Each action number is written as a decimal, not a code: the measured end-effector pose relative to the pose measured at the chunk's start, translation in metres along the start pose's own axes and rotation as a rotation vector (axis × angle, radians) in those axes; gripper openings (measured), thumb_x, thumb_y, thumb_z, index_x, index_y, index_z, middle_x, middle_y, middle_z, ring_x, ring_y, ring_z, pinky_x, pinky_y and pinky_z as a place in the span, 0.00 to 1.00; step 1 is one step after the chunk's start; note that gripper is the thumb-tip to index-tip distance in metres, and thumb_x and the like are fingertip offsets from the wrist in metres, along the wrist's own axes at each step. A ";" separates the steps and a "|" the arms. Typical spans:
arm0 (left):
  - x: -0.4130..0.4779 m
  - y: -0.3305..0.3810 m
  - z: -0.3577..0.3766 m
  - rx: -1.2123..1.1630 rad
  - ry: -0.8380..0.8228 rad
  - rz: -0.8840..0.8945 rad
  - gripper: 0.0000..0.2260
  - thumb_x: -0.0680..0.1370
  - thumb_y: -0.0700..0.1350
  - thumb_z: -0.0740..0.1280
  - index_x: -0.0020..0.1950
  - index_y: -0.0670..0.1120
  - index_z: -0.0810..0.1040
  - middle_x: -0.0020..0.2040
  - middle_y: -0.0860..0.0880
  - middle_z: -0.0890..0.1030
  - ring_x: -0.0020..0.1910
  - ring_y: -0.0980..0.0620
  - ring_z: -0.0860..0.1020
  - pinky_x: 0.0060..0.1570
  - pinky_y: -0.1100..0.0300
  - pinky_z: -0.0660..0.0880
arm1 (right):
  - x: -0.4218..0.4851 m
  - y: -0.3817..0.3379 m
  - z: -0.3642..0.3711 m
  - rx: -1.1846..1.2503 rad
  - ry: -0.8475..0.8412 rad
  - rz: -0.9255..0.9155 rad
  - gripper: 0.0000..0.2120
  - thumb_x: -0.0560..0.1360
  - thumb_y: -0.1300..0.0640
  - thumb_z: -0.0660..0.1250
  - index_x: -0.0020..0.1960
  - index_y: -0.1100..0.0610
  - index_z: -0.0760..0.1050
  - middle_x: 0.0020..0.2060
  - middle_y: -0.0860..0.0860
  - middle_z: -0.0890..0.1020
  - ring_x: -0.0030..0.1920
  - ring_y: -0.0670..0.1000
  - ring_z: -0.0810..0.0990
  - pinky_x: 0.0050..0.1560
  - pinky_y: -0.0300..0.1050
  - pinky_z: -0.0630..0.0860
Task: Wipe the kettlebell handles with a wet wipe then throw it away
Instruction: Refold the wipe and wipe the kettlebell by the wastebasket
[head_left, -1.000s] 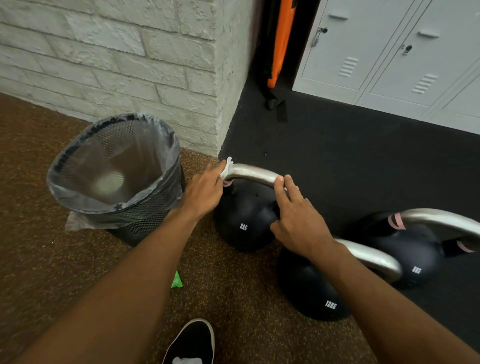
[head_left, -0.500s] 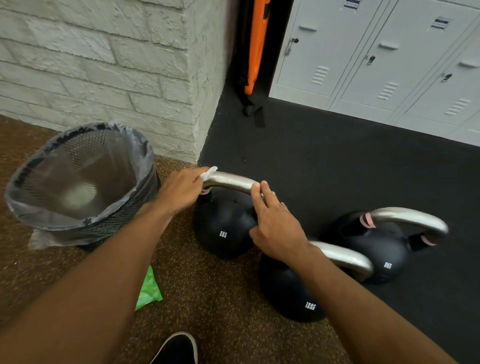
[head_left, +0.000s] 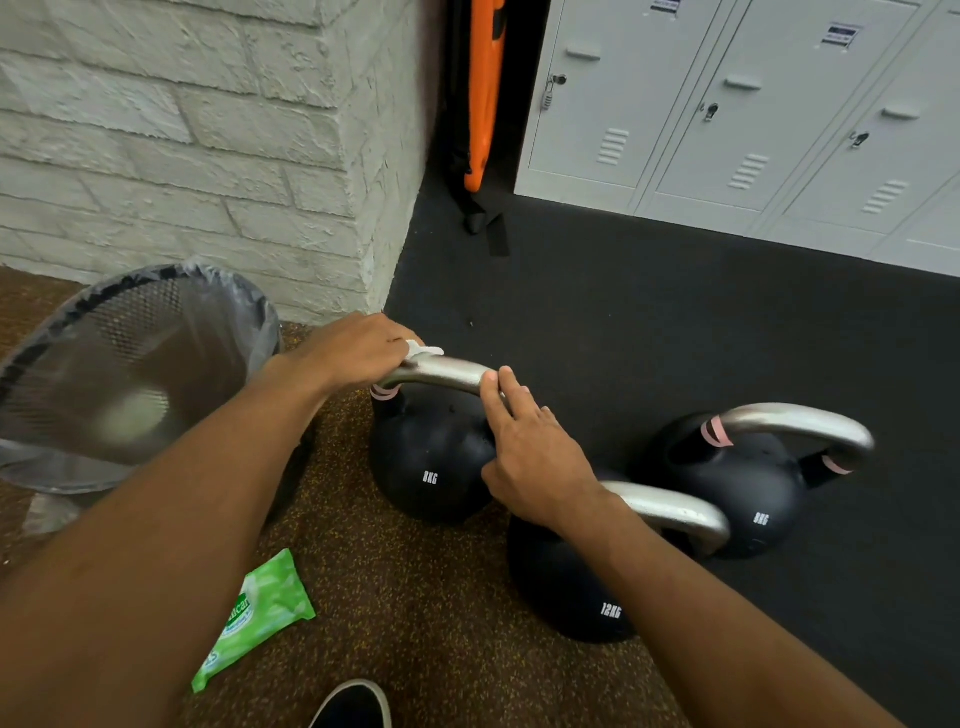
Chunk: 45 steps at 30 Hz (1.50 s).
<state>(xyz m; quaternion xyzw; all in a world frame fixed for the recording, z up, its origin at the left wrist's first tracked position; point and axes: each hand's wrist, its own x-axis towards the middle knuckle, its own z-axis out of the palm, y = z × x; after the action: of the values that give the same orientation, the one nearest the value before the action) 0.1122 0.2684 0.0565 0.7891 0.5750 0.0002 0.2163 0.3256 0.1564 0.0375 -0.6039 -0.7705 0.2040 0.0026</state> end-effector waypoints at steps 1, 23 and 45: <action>-0.001 0.001 -0.001 0.003 -0.011 -0.017 0.12 0.80 0.45 0.57 0.47 0.50 0.80 0.43 0.46 0.80 0.42 0.48 0.77 0.47 0.48 0.74 | 0.000 -0.001 0.000 0.003 0.001 0.000 0.40 0.78 0.57 0.60 0.81 0.53 0.38 0.80 0.53 0.41 0.80 0.56 0.46 0.79 0.53 0.48; -0.016 -0.004 0.027 -0.016 0.171 -0.131 0.17 0.85 0.45 0.55 0.71 0.51 0.75 0.44 0.44 0.81 0.36 0.50 0.75 0.34 0.58 0.70 | -0.001 -0.001 0.002 0.019 -0.003 0.013 0.40 0.77 0.59 0.59 0.80 0.55 0.38 0.80 0.56 0.41 0.80 0.59 0.46 0.79 0.56 0.50; -0.052 0.017 0.065 0.018 0.381 -0.212 0.25 0.84 0.46 0.57 0.81 0.48 0.56 0.77 0.42 0.67 0.77 0.40 0.62 0.73 0.43 0.63 | 0.002 0.004 0.005 0.023 0.012 -0.007 0.43 0.76 0.56 0.62 0.80 0.54 0.37 0.80 0.54 0.41 0.80 0.57 0.48 0.77 0.51 0.50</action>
<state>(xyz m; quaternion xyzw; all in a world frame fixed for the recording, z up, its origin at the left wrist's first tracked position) 0.1261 0.1951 0.0161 0.7118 0.6851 0.1215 0.0953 0.3270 0.1578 0.0315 -0.6025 -0.7701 0.2091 0.0147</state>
